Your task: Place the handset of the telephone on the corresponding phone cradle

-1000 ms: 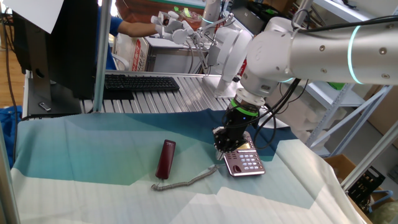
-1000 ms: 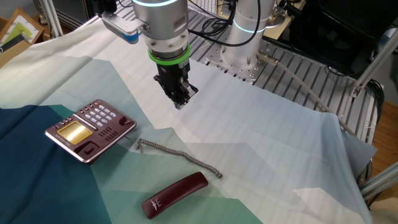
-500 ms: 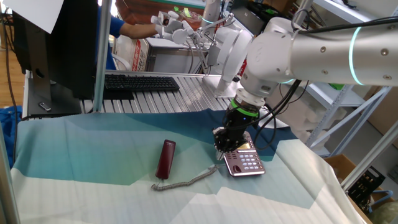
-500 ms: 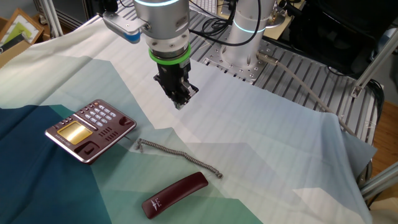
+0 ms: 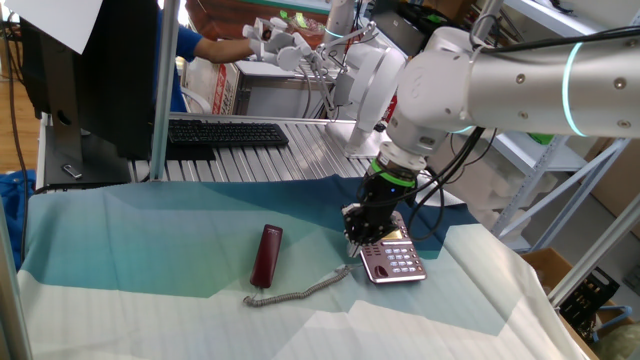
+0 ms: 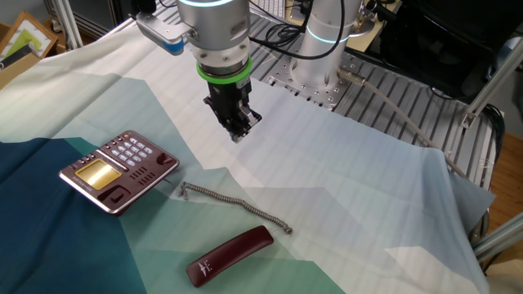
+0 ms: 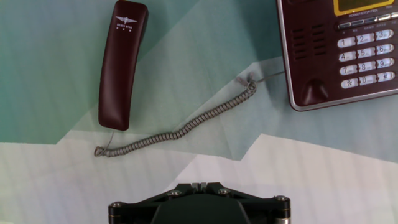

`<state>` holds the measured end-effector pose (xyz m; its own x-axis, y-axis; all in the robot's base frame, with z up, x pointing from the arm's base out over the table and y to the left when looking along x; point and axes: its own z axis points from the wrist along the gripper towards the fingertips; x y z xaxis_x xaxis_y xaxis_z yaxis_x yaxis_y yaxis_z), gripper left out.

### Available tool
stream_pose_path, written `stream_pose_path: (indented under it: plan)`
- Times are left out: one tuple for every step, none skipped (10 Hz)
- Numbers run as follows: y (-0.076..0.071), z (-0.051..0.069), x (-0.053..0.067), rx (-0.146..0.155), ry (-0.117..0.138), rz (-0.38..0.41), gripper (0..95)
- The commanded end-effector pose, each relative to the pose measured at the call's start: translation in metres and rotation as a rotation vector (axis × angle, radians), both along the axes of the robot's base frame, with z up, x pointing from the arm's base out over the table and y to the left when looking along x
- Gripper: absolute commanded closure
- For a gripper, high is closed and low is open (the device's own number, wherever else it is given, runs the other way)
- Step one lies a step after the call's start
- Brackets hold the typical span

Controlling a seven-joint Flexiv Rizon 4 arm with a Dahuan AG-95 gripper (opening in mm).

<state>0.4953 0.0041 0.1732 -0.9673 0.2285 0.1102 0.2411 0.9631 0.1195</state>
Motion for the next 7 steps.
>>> stream_pose_path:
  plan:
    - [0.002, 0.002, -0.002, -0.001, -0.009, 0.000, 95.0]
    - [0.002, 0.002, -0.002, 0.000, -0.014, 0.000, 95.0]
    - [0.003, 0.002, -0.001, 0.013, -0.015, 0.001, 95.0]
    - [0.005, 0.002, 0.002, 0.024, -0.015, 0.001, 95.0]
    - [0.008, 0.003, 0.008, 0.024, -0.018, 0.003, 95.0]
    - [0.015, 0.005, 0.020, 0.011, -0.015, -0.001, 95.0]
    - [0.022, 0.006, 0.031, 0.003, -0.014, -0.010, 95.0]
